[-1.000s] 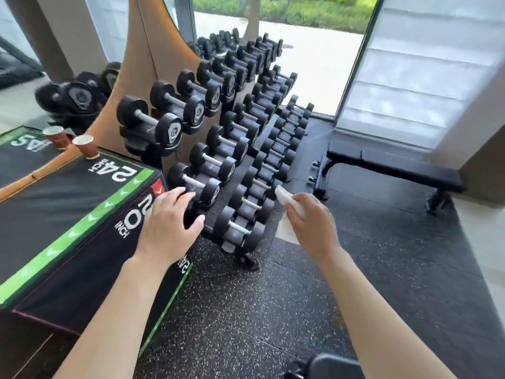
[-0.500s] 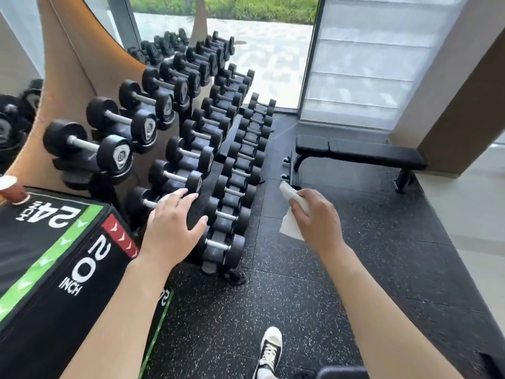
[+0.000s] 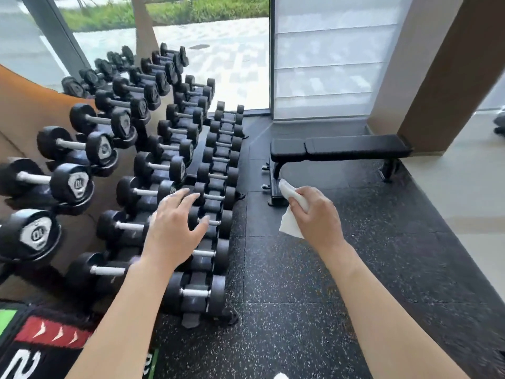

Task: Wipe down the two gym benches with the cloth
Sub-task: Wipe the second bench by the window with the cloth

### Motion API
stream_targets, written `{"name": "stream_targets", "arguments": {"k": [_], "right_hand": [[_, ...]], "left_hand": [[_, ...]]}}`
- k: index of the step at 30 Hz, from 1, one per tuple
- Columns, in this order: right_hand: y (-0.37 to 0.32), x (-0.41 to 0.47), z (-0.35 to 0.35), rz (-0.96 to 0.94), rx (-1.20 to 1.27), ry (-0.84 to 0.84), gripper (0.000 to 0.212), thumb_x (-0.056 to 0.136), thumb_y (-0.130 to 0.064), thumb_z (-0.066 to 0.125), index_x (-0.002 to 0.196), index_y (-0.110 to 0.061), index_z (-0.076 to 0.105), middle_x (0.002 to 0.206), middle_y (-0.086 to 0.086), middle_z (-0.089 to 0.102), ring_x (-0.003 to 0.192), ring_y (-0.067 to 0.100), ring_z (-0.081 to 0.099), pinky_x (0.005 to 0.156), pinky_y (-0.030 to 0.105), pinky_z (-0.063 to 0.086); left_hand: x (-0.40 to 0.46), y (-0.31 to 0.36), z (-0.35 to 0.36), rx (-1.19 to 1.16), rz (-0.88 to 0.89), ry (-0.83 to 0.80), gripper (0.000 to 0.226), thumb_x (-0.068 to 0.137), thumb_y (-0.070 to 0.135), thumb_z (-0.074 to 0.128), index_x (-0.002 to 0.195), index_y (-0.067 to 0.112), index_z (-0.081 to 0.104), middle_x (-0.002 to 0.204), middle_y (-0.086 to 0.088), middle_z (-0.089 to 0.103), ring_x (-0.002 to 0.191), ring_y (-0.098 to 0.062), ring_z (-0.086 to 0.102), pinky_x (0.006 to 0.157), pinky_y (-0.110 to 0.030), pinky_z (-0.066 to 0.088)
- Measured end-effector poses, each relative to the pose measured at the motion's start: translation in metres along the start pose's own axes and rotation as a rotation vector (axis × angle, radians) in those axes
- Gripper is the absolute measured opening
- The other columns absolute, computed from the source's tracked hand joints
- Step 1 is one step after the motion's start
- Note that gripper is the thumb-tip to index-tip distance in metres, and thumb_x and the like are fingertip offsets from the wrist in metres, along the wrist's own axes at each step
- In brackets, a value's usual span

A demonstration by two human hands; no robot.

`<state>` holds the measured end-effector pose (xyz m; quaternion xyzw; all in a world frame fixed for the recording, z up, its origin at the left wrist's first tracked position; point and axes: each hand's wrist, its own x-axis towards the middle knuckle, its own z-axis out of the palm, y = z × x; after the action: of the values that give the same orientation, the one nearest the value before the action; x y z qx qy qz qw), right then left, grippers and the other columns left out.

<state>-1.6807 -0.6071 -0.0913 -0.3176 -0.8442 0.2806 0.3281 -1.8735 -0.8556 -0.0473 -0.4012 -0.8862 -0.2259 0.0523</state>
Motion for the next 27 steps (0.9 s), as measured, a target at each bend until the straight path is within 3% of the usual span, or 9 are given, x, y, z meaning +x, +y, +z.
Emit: {"name": "stream_targets", "arguments": {"k": [4,11,17,21,27], "right_hand": [[0.037,0.026,-0.021,0.024,-0.052,0.061,0.020,0.100,-0.034,0.061,0.110,-0.018,0.067,0.097,-0.007,0.066,0.078,0.007,0.056,0.063,0.021,0.038],[0.084,0.055,-0.050,0.098,-0.121,0.122,0.020,0.100,-0.035,0.060,0.110,-0.019,0.067,0.097,-0.007,0.066,0.077,0.006,0.055,0.067,0.025,0.039],[0.113,0.095,-0.053,0.157,-0.152,0.136,0.017,0.100,-0.034,0.060,0.110,-0.021,0.066,0.099,-0.010,0.064,0.078,0.005,0.054,0.063,0.014,0.035],[0.130,0.138,-0.046,0.170,-0.170,0.159,0.015,0.100,-0.033,0.060,0.108,-0.022,0.066,0.099,-0.011,0.064,0.079,0.004,0.053,0.066,0.023,0.038],[0.144,0.235,-0.014,0.168,-0.209,0.160,0.013,0.100,-0.036,0.060,0.107,-0.027,0.064,0.097,-0.014,0.063,0.079,0.003,0.054,0.068,0.025,0.040]], "left_hand": [[0.049,0.034,0.035,-0.032,0.065,-0.048,0.060,0.095,0.037,0.071,0.149,0.015,0.057,0.158,-0.005,0.049,0.149,-0.028,0.038,0.120,-0.055,0.037],[0.110,0.078,0.083,-0.071,0.144,-0.139,0.061,0.097,0.041,0.068,0.151,0.018,0.055,0.161,-0.004,0.045,0.152,-0.026,0.034,0.122,-0.055,0.034],[0.172,0.094,0.114,-0.097,0.203,-0.178,0.061,0.097,0.043,0.067,0.152,0.019,0.053,0.161,-0.002,0.045,0.152,-0.026,0.033,0.125,-0.052,0.031],[0.225,0.099,0.139,-0.123,0.239,-0.187,0.062,0.097,0.042,0.068,0.152,0.018,0.054,0.160,-0.003,0.047,0.150,-0.026,0.036,0.125,-0.050,0.031],[0.323,0.087,0.167,-0.160,0.253,-0.163,0.062,0.096,0.042,0.069,0.152,0.018,0.054,0.159,-0.003,0.048,0.150,-0.026,0.037,0.123,-0.050,0.034]]}}
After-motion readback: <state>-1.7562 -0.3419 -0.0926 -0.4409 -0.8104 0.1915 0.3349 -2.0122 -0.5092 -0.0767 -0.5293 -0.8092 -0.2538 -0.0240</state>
